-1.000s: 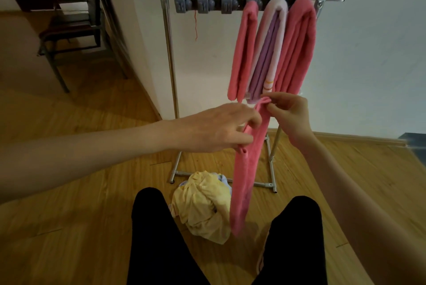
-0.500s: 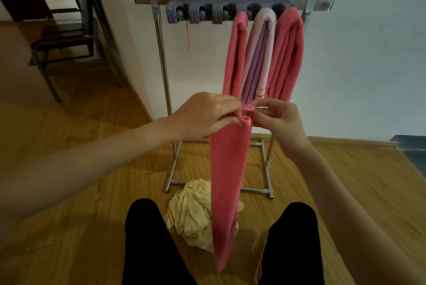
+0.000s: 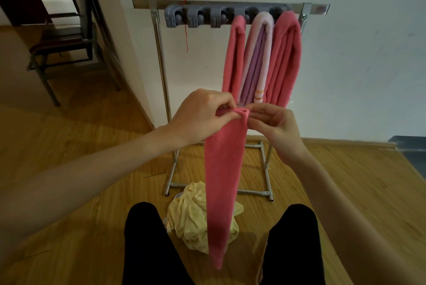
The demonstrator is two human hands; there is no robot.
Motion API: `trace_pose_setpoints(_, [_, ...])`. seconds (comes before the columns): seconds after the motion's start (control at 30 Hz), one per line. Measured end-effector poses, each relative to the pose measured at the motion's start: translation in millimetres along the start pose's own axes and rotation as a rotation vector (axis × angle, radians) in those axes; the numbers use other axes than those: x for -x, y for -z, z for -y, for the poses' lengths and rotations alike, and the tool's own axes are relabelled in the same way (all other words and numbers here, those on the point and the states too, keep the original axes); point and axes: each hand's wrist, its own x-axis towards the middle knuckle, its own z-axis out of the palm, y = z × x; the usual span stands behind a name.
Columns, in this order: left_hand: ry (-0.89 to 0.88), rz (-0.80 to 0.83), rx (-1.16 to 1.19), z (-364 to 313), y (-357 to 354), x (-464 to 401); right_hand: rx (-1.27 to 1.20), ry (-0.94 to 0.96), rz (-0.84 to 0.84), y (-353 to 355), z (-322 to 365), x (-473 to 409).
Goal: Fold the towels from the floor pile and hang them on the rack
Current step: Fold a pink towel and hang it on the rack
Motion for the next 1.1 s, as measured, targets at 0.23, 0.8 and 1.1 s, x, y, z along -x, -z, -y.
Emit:
trace_pose_setpoints(0.23, [-0.007,-0.066,-0.019,-9,11,-14,0.016,0.065,-0.072,-4,7,-11])
trace_pose_setpoints(0.8, [0.847,0.209,0.502,66,-108,133,-0.047,-0.070,-0.195,-25,3,-33])
trace_pose_setpoints(1.1, [1.012,0.316,0.634,60,-151,147,-0.131,-0.074,-0.533,-6,13,-39])
